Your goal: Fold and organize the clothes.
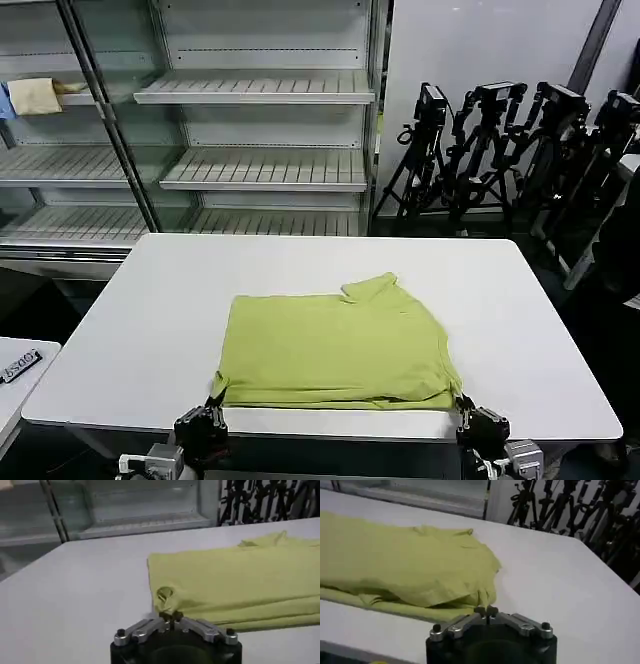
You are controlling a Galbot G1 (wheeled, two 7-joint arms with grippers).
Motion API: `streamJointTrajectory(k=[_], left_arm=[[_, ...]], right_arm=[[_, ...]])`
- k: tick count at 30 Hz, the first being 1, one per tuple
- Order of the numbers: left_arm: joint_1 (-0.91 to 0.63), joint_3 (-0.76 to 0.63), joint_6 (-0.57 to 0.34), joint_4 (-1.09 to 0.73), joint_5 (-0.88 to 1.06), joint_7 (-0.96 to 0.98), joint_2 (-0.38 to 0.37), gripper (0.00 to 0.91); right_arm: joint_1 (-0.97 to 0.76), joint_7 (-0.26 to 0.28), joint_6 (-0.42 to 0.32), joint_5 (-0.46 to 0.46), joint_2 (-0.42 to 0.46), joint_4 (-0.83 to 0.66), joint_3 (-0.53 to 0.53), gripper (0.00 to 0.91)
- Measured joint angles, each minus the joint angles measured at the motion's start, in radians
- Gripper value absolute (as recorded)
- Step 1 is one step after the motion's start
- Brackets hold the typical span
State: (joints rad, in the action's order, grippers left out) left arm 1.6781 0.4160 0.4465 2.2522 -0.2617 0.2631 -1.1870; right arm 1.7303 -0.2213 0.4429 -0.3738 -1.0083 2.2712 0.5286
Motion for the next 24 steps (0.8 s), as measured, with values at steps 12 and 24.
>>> streamJointTrajectory(k=[12, 24], left_arm=[[0.000, 0.053, 0.020, 0.048, -0.030, 0.001, 0.027, 0.907], [-0.108, 0.074, 0.064, 0.018, -0.155, 0.036, 0.095, 0.907]], right_arm=[[-0.023, -0.017, 0.015, -0.014, 0.026, 0.038, 0.043, 0.907], [-0.214, -0.083, 0.078, -0.113, 0.049, -0.004, -0.008, 0.907]])
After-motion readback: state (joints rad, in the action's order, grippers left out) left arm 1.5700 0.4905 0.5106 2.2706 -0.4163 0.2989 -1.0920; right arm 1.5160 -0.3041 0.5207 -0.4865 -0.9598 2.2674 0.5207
